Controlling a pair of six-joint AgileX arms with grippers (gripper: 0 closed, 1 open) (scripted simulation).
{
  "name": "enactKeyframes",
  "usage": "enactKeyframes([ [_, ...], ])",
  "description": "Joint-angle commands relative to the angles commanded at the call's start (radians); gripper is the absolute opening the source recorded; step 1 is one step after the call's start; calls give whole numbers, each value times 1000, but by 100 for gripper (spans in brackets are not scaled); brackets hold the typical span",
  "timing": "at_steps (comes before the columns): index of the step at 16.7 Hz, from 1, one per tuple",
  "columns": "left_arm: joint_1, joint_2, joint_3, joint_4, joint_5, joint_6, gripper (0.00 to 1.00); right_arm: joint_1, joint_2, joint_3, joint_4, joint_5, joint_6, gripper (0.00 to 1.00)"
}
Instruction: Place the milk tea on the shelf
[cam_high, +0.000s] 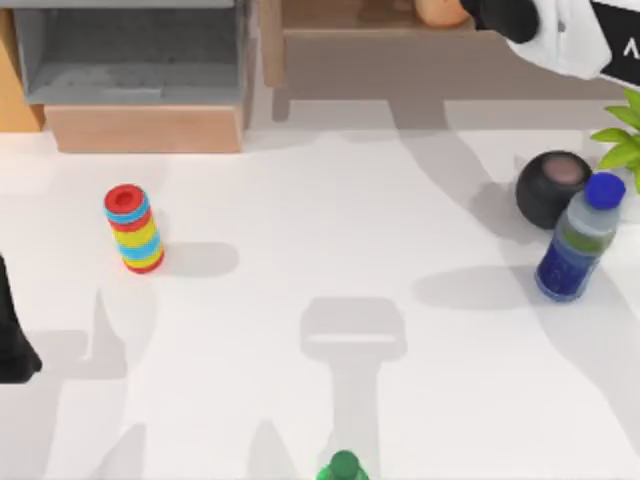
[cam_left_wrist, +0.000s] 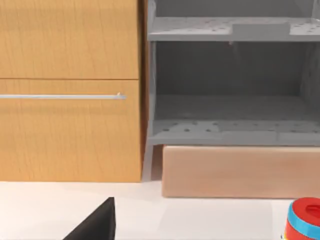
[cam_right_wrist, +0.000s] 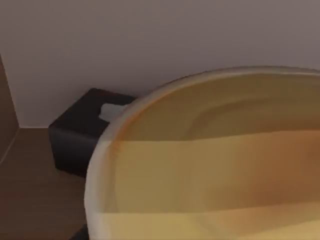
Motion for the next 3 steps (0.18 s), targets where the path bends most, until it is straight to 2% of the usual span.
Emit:
enactKeyframes([
  [3,0,0,0,0,0,0,100,0,0,0,0,0,0,100],
])
